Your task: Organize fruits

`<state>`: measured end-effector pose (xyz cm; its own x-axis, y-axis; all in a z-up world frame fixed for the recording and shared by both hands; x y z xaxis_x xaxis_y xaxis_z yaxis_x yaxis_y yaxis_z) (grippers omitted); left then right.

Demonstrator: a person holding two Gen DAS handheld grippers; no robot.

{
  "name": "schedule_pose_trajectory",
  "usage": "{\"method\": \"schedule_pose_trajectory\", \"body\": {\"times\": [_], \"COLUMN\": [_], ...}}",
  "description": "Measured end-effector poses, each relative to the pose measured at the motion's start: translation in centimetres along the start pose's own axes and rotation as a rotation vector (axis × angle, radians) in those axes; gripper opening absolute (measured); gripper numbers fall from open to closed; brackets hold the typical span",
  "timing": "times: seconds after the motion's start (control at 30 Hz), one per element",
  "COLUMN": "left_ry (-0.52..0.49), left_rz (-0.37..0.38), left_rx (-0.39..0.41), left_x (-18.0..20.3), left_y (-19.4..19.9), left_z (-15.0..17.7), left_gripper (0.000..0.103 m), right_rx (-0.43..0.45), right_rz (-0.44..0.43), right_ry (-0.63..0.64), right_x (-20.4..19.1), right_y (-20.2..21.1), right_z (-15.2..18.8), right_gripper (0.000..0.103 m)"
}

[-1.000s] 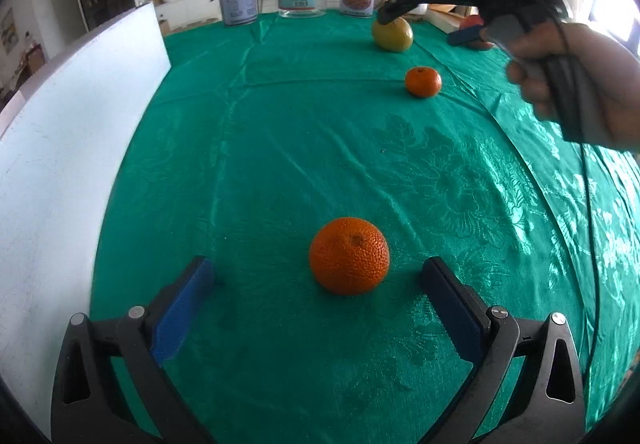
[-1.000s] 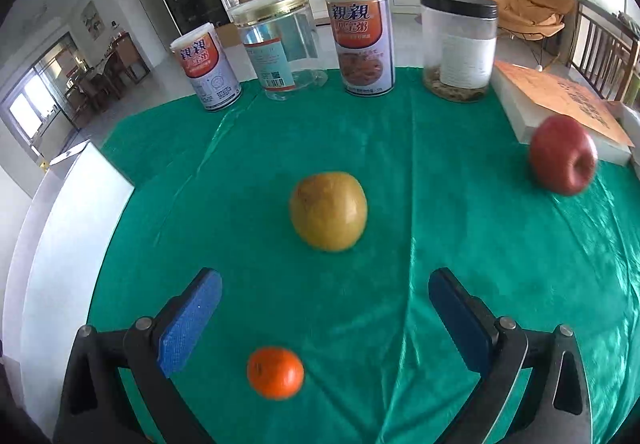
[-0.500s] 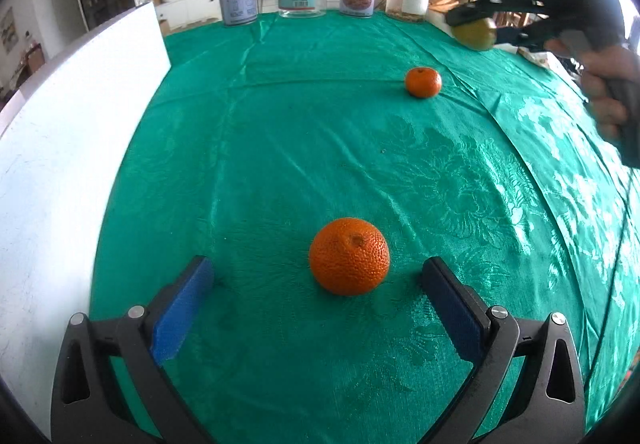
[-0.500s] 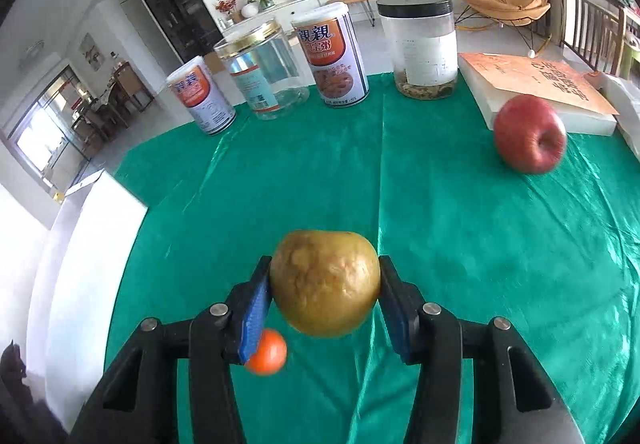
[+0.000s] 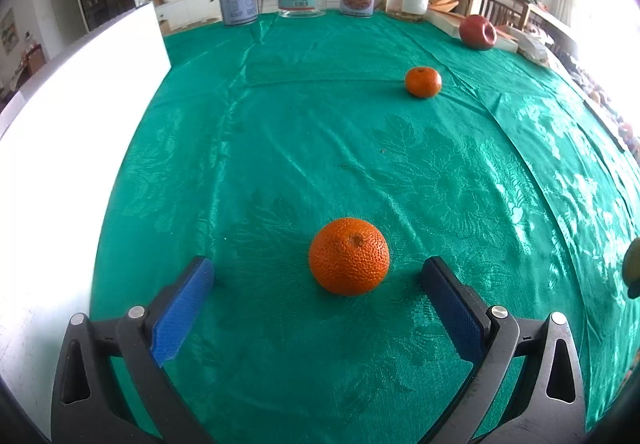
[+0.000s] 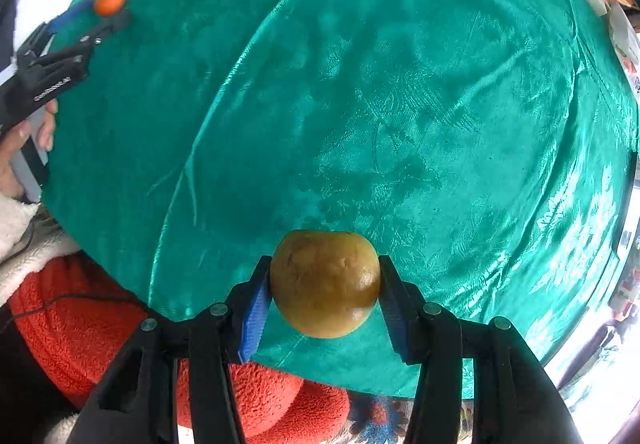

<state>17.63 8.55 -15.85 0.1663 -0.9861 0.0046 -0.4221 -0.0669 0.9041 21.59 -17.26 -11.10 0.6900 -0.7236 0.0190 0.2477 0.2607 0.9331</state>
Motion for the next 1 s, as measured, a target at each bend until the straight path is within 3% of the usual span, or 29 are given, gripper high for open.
{"method": "schedule_pose_trajectory", "body": {"times": [0.17,0.4,0.47,0.57,0.83,1.0], "left_ry": [0.0,0.0,0.0,0.0,0.001,-0.017], "left_rz": [0.0,0.0,0.0,0.0,0.003,0.018], "left_rx": [0.0,0.0,-0.001,-0.001,-0.001,-0.011], "left_x": [0.0,0.0,0.0,0.0,0.0,0.1], "left_y": [0.0,0.0,0.0,0.0,0.0,0.0], "left_z": [0.0,0.0,0.0,0.0,0.0,0.0], "left_gripper": [0.103,0.103,0.103,0.103,0.103,0.102], "right_rx": [0.098,0.258,0.32,0.428,0.643,0.672], "right_rz": [0.004,-0.027,-0.049,-0.098,-0.218,-0.284], "right_ry": [-0.029,-0.088,-0.115,-0.177,-0.34,-0.41], "right_x": [0.0,0.5,0.8,1.6,2.2,3.6], "right_y": [1.2,2.4,2.3,1.9,-0.8,-1.5], "right_z": [-2.6,-2.6,-1.7,1.3,9.0,12.5], "right_gripper": [0.051,0.051,0.053,0.075,0.085,0.089]}}
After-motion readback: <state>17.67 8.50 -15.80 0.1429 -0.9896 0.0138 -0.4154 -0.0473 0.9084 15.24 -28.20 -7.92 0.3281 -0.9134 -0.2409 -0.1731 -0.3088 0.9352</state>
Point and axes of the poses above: each gripper's, at about its wrist camera, not at the fingertips, and y roughly against the way its jaws point, x to its right, z to its underside, the point moved 2 cm from there along -y, roughly the way its jaws point, and after that the axes turned 11 degrees about -x, right-handed, at the moved point
